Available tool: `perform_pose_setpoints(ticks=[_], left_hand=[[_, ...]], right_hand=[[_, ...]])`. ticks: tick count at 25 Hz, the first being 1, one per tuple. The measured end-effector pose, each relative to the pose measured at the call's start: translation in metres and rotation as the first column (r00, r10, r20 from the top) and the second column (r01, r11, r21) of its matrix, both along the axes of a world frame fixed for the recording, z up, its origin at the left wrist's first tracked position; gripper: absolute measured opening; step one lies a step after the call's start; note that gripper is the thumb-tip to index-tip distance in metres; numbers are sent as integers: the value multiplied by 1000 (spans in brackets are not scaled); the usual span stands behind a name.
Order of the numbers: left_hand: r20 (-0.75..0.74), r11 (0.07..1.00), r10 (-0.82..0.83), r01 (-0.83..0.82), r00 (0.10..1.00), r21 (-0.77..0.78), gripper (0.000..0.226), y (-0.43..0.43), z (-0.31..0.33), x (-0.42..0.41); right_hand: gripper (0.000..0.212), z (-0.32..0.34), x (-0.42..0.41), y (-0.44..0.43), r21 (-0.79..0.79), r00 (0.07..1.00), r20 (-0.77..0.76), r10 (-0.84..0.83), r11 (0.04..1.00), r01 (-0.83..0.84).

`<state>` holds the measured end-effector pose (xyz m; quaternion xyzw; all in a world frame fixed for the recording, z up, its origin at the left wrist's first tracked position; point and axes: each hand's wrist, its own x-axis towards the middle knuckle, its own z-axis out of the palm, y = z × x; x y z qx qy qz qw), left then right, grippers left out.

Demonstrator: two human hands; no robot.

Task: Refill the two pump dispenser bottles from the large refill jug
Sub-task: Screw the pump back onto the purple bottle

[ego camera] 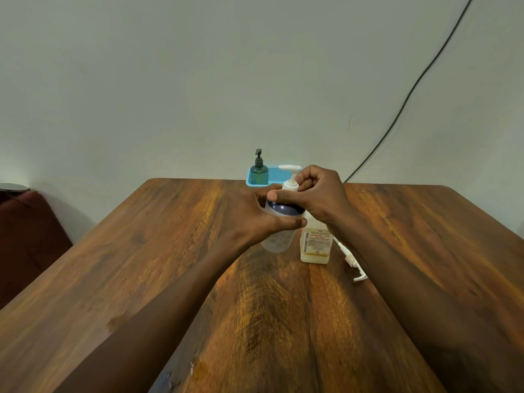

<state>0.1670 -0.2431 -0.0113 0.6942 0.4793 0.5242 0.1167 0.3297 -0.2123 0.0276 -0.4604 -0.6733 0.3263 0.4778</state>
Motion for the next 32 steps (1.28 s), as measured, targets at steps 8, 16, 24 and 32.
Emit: perform_pose_setpoints(ticks=[8,16,24,32], left_hand=[[44,999,43,-42,998,-14,66,10,-1,-6],[40,999,38,-38,998,-18,64,12,5,-2],[10,999,37,-36,999,-25,62,16,10,3],[-28,994,107,-106,994,18,72,25,16,6]], right_hand=[[36,-5,2,1,35,959,-118,258,966,-256],[51,5,-4,5,58,996,-46,75,996,-73],[45,9,4,11,124,998,6,-55,991,53],[30,12,8,19,15,952,-115,285,958,-286]])
